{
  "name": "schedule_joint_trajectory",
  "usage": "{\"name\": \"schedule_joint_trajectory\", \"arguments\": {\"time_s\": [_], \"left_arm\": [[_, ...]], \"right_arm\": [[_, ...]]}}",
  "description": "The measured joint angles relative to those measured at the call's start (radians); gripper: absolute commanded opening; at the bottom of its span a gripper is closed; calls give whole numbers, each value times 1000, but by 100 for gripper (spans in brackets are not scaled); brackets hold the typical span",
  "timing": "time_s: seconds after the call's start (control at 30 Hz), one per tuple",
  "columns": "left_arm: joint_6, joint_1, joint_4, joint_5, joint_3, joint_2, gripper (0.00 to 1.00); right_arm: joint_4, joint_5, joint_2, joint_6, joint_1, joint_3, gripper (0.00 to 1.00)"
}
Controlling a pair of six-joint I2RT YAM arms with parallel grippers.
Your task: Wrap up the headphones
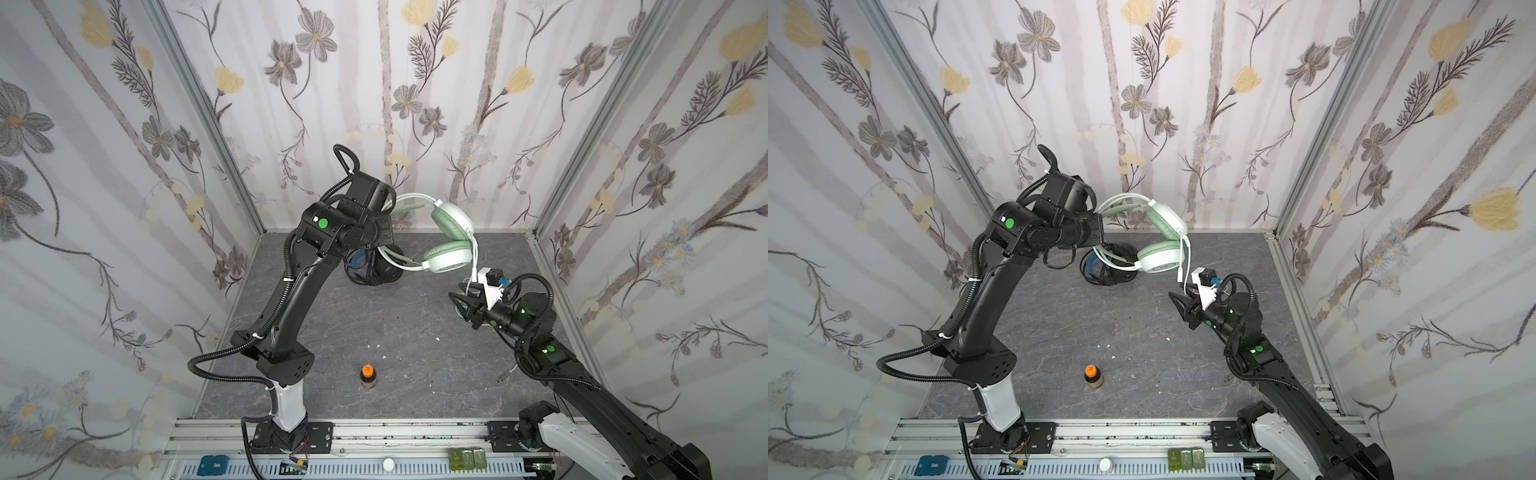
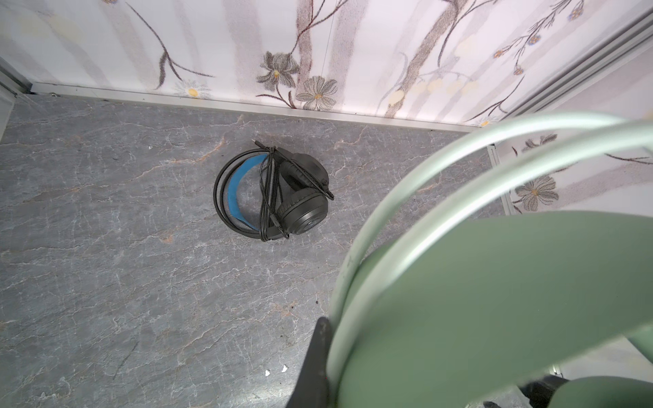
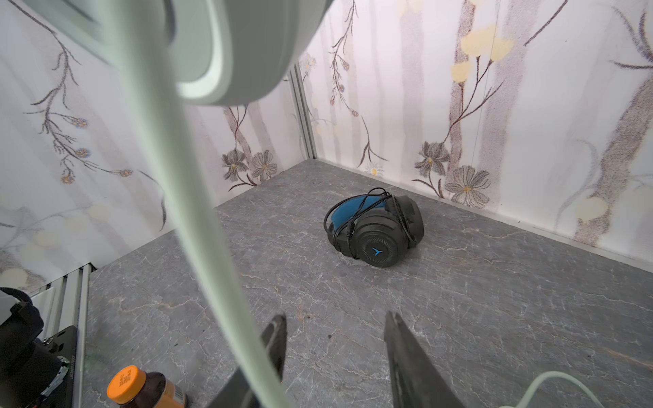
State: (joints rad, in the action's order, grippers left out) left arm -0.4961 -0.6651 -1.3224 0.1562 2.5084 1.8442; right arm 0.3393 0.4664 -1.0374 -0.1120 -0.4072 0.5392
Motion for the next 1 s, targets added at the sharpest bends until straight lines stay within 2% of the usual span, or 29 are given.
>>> {"name": "schedule_joint_trajectory", "arguments": {"time_s": [0.17,0.27,0.37,0.6,0.77,0.87,1.0], "left_arm": [[-9,3,19,-3,-5,-14,0],[-9,10,39,-23,-16,-20,0],[-12,14,58,-24,-38,-35,0],[-19,37,110,-58,-87,-75,0],[-24,35,124,-90,-93,-84,0],[-27,31,129,-92,-116,-100,0],[-39,31,147,-97,-182,-140,0]], "right_arm": [[9,8,-3,0,-5,0,29],[16,9,3,1,-7,-8,15],[14,6,17,6,-8,-13,10],[11,6,54,13,-10,-15,23],[16,24,20,12,-10,-8,27],[27,43,-5,10,-24,5,36],[39,62,-18,8,-45,19,51]]}}
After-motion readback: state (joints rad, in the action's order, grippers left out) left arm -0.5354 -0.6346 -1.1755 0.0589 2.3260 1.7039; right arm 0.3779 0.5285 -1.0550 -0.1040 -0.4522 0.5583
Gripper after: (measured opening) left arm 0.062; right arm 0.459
